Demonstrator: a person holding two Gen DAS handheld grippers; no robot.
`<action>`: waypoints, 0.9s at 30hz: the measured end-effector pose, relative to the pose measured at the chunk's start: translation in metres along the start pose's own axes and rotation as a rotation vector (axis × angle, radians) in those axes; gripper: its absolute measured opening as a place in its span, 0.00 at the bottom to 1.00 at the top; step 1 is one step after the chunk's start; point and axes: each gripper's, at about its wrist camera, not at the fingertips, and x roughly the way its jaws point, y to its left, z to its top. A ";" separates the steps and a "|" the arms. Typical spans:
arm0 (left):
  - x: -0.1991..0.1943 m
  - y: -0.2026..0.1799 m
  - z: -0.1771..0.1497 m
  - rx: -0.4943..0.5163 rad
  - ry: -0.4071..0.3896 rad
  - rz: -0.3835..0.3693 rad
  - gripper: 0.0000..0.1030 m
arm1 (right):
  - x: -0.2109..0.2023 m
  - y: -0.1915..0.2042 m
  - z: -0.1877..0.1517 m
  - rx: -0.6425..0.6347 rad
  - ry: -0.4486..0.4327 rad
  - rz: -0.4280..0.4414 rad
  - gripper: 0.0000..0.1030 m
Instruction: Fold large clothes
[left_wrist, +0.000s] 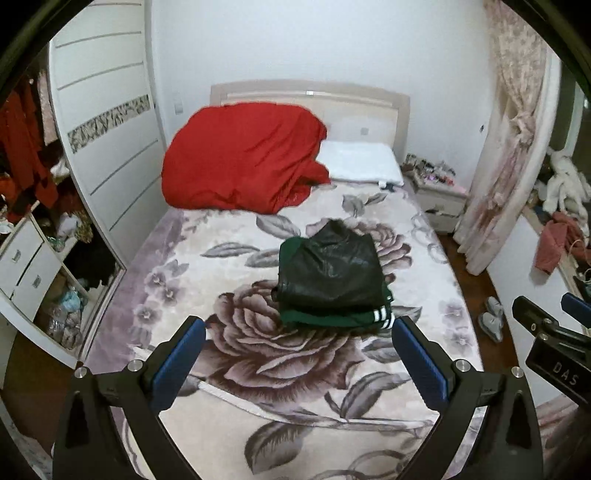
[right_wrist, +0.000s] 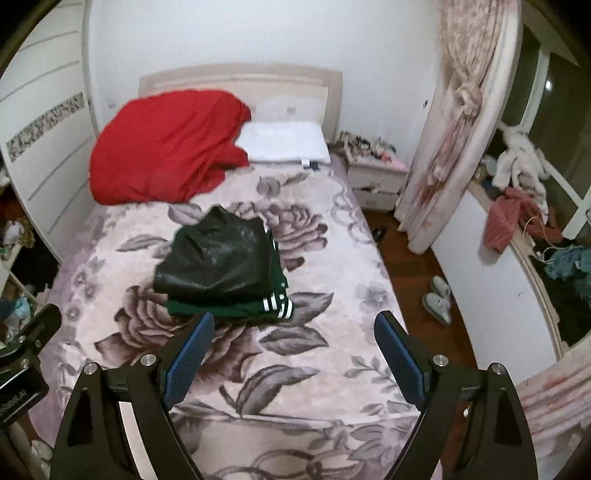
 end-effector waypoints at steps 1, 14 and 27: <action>-0.008 0.001 0.000 -0.001 -0.008 0.002 1.00 | -0.019 -0.002 -0.002 0.003 -0.020 -0.002 0.87; -0.084 -0.009 -0.007 0.019 -0.094 -0.006 1.00 | -0.166 -0.024 -0.022 0.039 -0.145 0.011 0.90; -0.108 -0.018 -0.024 0.006 -0.158 0.032 1.00 | -0.201 -0.034 -0.035 0.036 -0.175 0.042 0.93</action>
